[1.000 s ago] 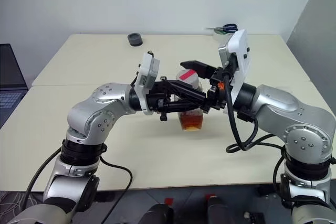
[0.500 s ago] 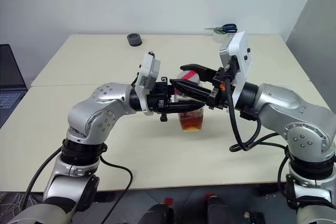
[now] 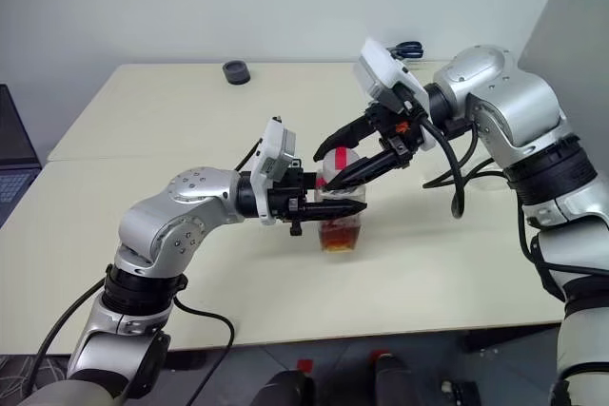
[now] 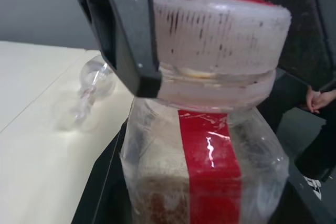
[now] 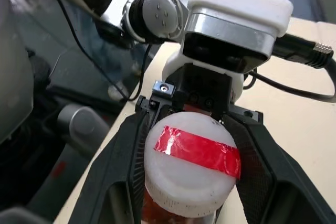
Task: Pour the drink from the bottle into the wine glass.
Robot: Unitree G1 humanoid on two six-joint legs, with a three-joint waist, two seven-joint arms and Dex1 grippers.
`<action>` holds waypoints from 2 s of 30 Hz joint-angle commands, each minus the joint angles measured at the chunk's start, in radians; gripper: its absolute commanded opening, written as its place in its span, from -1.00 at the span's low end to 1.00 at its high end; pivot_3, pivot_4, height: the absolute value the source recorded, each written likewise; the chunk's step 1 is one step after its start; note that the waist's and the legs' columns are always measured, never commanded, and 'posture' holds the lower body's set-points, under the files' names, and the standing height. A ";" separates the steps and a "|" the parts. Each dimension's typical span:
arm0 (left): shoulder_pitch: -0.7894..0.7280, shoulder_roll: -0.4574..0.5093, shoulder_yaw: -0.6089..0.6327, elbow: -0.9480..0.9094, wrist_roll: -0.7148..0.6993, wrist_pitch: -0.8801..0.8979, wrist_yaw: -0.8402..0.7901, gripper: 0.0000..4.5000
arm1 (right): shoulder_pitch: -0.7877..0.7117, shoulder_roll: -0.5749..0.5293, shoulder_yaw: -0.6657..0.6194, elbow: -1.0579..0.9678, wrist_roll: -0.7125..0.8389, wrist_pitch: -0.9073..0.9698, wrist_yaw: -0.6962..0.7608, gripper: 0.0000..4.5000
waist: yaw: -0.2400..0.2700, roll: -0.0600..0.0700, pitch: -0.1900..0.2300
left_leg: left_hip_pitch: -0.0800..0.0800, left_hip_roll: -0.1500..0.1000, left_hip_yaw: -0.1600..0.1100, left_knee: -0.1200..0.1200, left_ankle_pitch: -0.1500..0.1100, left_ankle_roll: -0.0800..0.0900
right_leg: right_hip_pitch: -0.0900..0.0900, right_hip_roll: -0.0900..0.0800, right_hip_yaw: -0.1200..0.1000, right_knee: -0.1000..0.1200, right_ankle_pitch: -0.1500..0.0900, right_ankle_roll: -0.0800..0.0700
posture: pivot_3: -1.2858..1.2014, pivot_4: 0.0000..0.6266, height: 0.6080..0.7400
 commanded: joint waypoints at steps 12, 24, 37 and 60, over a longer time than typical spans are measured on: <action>-0.026 -0.025 0.033 -0.075 -0.060 -0.060 -0.046 -0.19 | 0.037 -0.292 -0.155 -0.113 0.116 0.328 0.022 0.98 | 0.024 0.000 0.001 | -0.005 -0.001 0.000 0.000 0.000 0.000 | -0.002 -0.002 -0.002 -0.004 0.001 0.001 | 0.03 -0.52 1.00; -0.068 -0.026 0.044 -0.011 -0.042 -0.089 -0.025 -0.19 | 0.548 0.023 -0.669 -0.736 0.419 0.540 -0.882 0.98 | 0.024 0.000 0.001 | -0.007 -0.001 0.001 0.003 0.000 0.000 | -0.005 -0.001 0.000 0.002 0.001 0.001 | 0.03 -0.52 1.00; -0.096 -0.003 0.049 0.010 -0.045 -0.085 -0.044 -0.19 | 0.539 0.174 -0.693 -0.775 0.396 0.533 -1.057 0.98 | 0.023 0.000 0.001 | -0.008 -0.001 0.001 0.004 0.000 0.000 | -0.006 -0.001 -0.001 0.001 0.001 0.001 | 0.03 -0.52 1.00; -0.094 -0.017 0.044 0.018 -0.033 -0.097 -0.043 -0.19 | 0.618 0.016 -0.778 -0.717 0.309 0.549 -0.894 0.98 | 0.022 0.000 0.001 | -0.008 -0.001 0.001 0.003 0.000 0.001 | -0.005 0.000 0.000 0.001 0.001 0.001 | 0.03 -0.52 1.00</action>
